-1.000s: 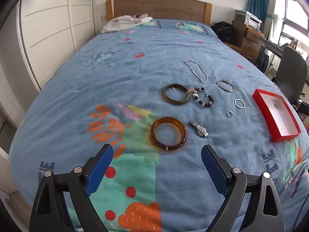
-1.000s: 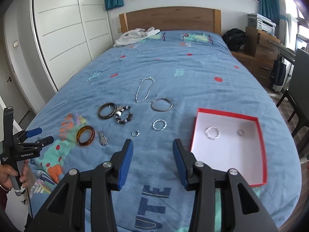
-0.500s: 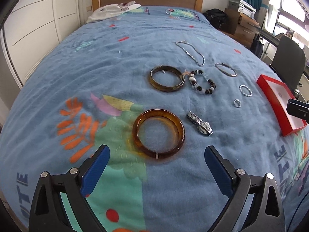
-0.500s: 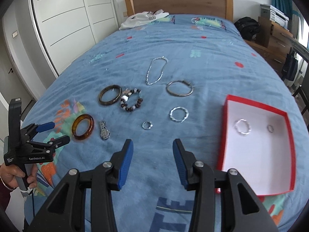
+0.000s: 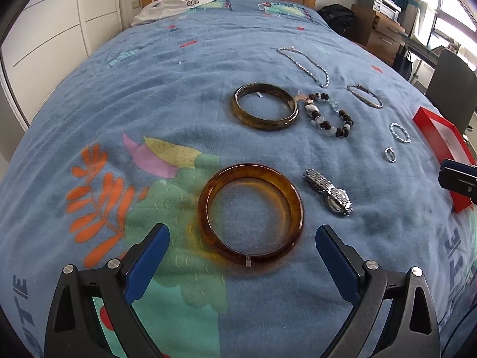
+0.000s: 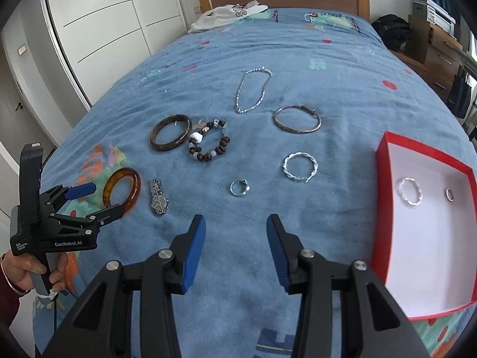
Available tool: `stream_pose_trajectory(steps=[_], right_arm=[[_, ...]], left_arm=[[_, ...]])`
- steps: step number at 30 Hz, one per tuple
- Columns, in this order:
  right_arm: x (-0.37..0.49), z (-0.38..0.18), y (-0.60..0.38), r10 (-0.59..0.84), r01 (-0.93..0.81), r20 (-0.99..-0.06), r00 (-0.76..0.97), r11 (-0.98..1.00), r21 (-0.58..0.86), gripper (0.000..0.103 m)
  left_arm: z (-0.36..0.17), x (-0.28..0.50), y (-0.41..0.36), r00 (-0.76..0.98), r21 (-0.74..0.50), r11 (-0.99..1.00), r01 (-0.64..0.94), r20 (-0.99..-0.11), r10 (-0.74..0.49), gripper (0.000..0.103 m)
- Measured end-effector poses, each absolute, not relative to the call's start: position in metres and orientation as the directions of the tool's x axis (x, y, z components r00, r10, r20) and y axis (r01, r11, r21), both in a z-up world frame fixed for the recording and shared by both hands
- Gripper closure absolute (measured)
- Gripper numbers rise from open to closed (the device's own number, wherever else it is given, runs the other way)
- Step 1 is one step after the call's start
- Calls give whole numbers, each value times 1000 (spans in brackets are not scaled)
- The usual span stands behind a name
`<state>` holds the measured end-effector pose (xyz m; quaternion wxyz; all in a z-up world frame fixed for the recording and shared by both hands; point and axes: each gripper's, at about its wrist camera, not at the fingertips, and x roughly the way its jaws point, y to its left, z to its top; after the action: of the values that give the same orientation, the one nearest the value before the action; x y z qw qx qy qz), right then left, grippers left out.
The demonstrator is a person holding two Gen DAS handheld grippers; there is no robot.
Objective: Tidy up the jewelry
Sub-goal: 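Move both tools back over the remaining jewelry on the bed, then grasp the amber bangle with the left gripper while the right gripper grasps a small silver ring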
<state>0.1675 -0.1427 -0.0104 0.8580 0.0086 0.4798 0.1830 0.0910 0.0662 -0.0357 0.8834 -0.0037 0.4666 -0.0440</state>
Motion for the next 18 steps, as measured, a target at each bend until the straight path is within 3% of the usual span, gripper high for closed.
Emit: stream_pose_trajectory(steps=[18], right_arm=[[216, -55, -126, 328, -284, -837, 437, 934, 217, 63]], left_arm=[[-51, 117, 70, 560, -69, 996, 52, -824, -87, 7]])
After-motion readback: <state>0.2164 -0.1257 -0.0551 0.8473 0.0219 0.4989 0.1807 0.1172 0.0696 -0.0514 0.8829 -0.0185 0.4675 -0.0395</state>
